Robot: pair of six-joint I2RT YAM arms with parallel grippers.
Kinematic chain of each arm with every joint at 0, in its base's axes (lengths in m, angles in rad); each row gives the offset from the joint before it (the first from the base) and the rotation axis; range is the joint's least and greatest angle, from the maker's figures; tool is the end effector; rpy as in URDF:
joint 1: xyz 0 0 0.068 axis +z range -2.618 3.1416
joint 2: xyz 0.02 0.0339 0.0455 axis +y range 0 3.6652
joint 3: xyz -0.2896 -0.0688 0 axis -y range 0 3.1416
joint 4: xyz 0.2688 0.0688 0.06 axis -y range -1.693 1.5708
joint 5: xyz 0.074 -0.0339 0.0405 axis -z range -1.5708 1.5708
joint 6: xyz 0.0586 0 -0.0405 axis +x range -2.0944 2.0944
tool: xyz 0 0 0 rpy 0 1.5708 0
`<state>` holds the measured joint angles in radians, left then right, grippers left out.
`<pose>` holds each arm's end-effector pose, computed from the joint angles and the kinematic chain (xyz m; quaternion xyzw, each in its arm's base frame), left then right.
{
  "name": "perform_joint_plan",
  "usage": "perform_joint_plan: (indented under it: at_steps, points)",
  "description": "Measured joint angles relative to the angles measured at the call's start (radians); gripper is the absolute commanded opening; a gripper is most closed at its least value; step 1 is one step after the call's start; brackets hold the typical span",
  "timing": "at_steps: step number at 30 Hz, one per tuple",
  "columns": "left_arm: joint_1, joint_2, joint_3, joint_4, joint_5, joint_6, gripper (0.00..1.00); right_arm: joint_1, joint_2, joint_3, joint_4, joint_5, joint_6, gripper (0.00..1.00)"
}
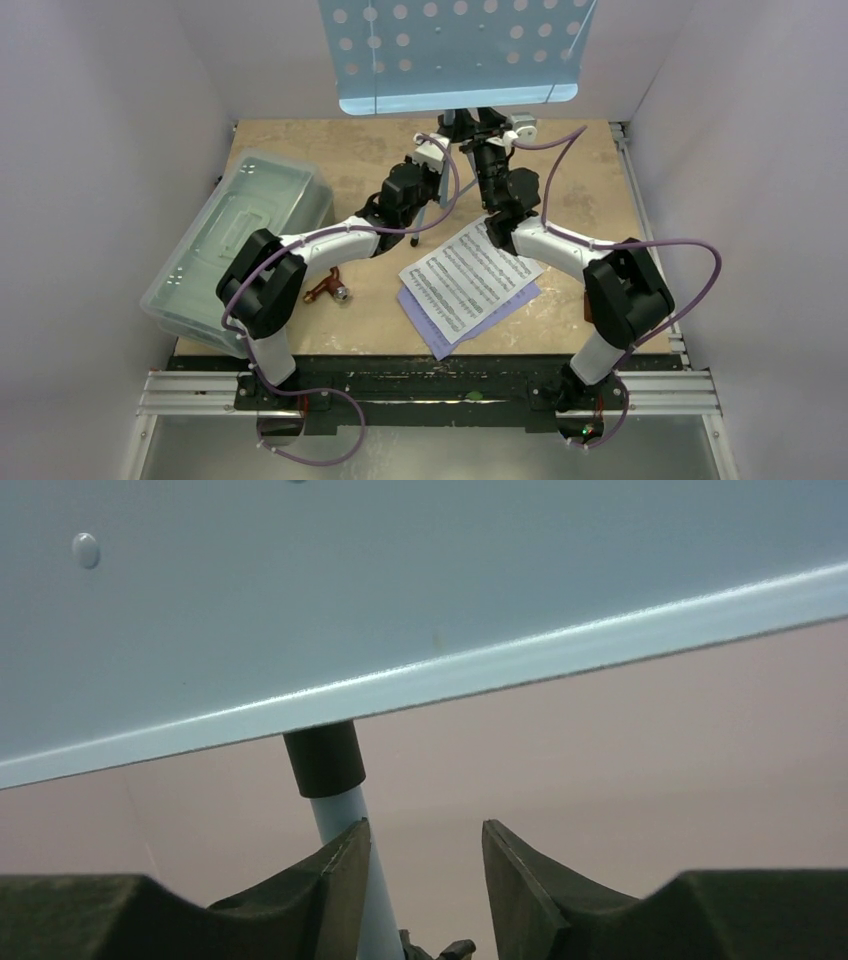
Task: Set up the instrument practice props
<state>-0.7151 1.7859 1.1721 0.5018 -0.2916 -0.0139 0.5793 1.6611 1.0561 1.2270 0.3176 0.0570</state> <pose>0.3625 -0.2925 0.2761 0.1624 0.7260 -0.1338 0.6546 0.3504 0.2073 0.3739 0.0194 0.4721 0.2062 0.8569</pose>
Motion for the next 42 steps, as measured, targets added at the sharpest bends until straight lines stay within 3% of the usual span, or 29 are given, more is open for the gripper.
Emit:
perform_joint_plan:
  at_steps: [5, 17, 22, 29, 34, 42]
  points:
    - [0.0, 0.0, -0.001, 0.001, -0.004, 0.002, 0.0, 0.0, -0.002, 0.017, -0.011, -0.008, -0.055, 0.58]
    - [0.004, -0.039, -0.072, 0.062, 0.035, 0.06, 0.0, -0.027, -0.08, 0.027, -0.177, -0.24, -0.136, 0.62]
    - [0.019, -0.047, -0.084, 0.069, 0.066, 0.063, 0.0, -0.032, -0.066, 0.082, -0.283, -0.287, -0.138, 0.54]
    - [0.031, -0.048, -0.087, 0.078, 0.113, 0.071, 0.0, -0.047, -0.057, 0.12, -0.364, -0.364, -0.148, 0.51]
    - [0.033, -0.048, -0.087, 0.084, 0.125, 0.077, 0.0, -0.048, -0.016, 0.158, -0.354, -0.357, -0.113, 0.53]
    - [0.032, -0.048, -0.088, 0.087, 0.14, 0.096, 0.0, -0.034, 0.068, 0.18, -0.267, -0.199, -0.011, 0.42]
